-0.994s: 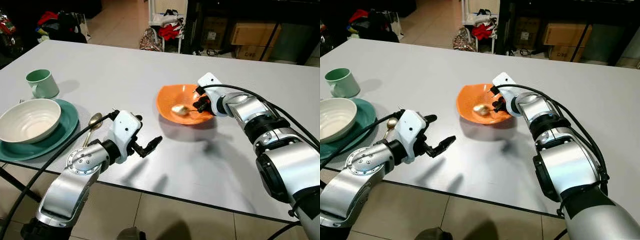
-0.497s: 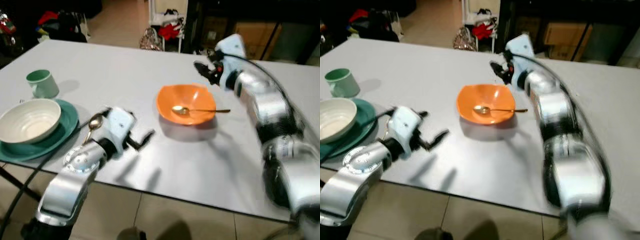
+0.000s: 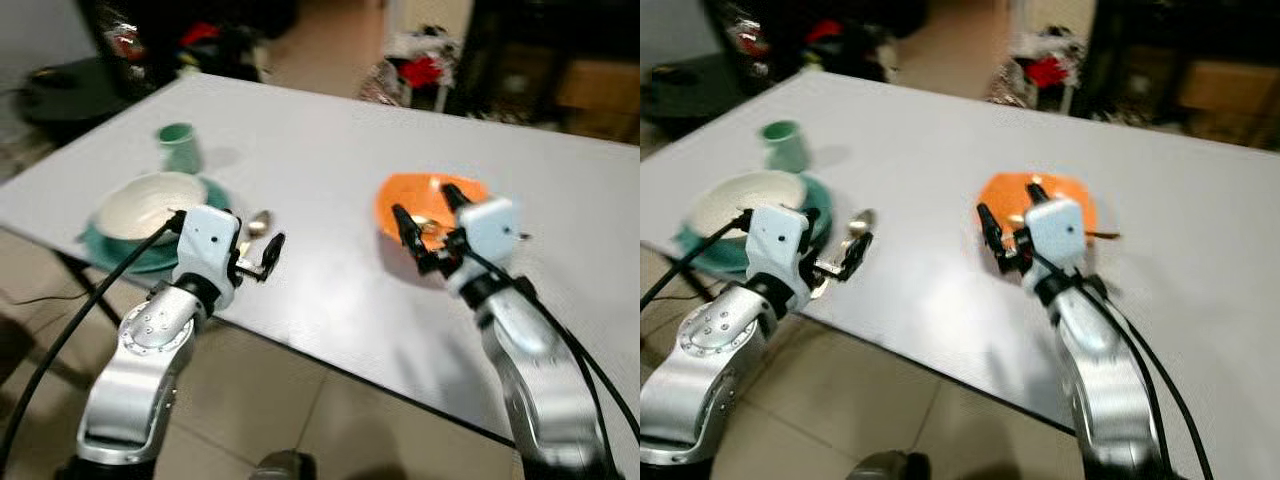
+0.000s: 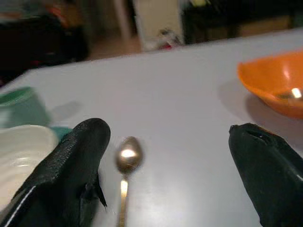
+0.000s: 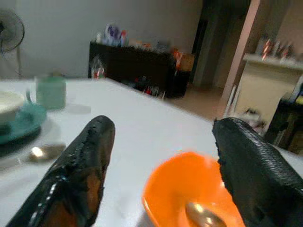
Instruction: Setting the table
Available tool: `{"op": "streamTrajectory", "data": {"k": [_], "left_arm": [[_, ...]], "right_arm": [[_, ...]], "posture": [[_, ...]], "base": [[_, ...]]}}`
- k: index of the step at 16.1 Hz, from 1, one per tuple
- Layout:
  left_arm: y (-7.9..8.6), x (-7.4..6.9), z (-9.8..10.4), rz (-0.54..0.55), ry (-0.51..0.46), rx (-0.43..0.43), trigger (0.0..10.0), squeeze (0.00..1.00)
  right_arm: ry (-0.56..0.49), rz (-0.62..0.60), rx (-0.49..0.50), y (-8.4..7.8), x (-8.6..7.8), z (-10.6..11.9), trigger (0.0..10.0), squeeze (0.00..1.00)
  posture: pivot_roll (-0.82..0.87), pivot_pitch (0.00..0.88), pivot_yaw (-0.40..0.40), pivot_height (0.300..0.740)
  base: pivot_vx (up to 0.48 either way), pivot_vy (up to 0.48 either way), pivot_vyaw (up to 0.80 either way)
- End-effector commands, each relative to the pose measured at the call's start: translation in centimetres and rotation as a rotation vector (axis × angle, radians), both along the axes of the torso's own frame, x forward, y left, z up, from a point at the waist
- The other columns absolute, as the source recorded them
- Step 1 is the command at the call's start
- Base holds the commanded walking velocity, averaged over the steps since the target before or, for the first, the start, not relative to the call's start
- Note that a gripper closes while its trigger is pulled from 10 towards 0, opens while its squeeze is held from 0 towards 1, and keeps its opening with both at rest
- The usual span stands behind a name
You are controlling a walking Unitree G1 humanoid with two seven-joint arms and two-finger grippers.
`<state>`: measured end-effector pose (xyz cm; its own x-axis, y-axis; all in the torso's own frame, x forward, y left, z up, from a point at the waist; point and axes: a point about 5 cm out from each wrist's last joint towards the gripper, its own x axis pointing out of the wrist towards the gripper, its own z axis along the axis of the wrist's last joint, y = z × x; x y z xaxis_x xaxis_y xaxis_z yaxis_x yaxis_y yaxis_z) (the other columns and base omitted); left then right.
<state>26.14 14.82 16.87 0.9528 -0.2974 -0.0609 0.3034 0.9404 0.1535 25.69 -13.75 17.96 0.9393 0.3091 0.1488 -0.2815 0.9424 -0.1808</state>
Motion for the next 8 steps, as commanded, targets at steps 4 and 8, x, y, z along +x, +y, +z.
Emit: {"op": "streamTrajectory", "data": {"k": [4,8], "left_arm": [[0.8,-1.2,-0.6,0.073,0.015,0.016,10.0,0.0],[1.8,-1.1,-0.9,0.148,0.031,0.064,10.0,0.0]], "right_arm": [[0.019,-0.061,0.008,-0.3,-1.4,-0.3,10.0,1.0],[0.127,-0.109,0.077,-1.0,-0.5,-1.3,10.0,1.0]], "posture": [[0.08,0.0,0.067,0.74],[0.1,0.0,0.05,0.74]], "base": [[0.0,0.0,0.8],[0.0,0.0,0.8]]}}
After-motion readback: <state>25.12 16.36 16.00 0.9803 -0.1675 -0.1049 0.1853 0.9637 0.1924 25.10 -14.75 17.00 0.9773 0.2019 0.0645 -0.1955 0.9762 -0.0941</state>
